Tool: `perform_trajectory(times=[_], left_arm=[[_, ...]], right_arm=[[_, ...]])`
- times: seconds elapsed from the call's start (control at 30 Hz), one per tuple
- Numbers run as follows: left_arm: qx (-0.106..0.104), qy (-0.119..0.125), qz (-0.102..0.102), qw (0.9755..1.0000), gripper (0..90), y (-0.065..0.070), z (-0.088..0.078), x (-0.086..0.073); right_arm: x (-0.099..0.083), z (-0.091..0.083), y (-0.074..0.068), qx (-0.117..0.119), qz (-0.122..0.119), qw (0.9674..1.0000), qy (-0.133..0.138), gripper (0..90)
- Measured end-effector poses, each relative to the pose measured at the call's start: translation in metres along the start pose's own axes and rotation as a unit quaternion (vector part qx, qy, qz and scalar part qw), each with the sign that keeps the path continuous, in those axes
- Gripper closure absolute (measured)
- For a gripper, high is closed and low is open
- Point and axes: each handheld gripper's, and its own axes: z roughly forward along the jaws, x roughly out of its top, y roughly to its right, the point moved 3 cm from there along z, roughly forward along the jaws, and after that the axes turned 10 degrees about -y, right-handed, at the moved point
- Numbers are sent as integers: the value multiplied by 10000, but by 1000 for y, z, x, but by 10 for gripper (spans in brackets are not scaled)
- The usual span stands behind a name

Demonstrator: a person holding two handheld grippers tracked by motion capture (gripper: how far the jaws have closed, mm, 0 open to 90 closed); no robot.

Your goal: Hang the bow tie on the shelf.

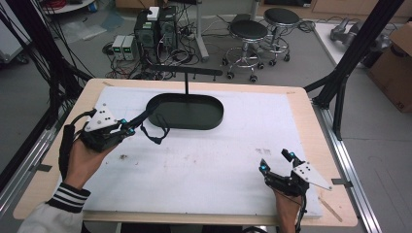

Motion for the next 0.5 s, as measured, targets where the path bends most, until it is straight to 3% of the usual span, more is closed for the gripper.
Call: perform_trajectory(times=[0.27,0.5], left_arm=[[91,248,64,9996,841,-11,7,27],[179,359,48,9992,841,-15,14,38]], right_arm=[[0,0,0,-13,6,10000,-7,108],[0,0,0,-5,60,10000,-14,108]])
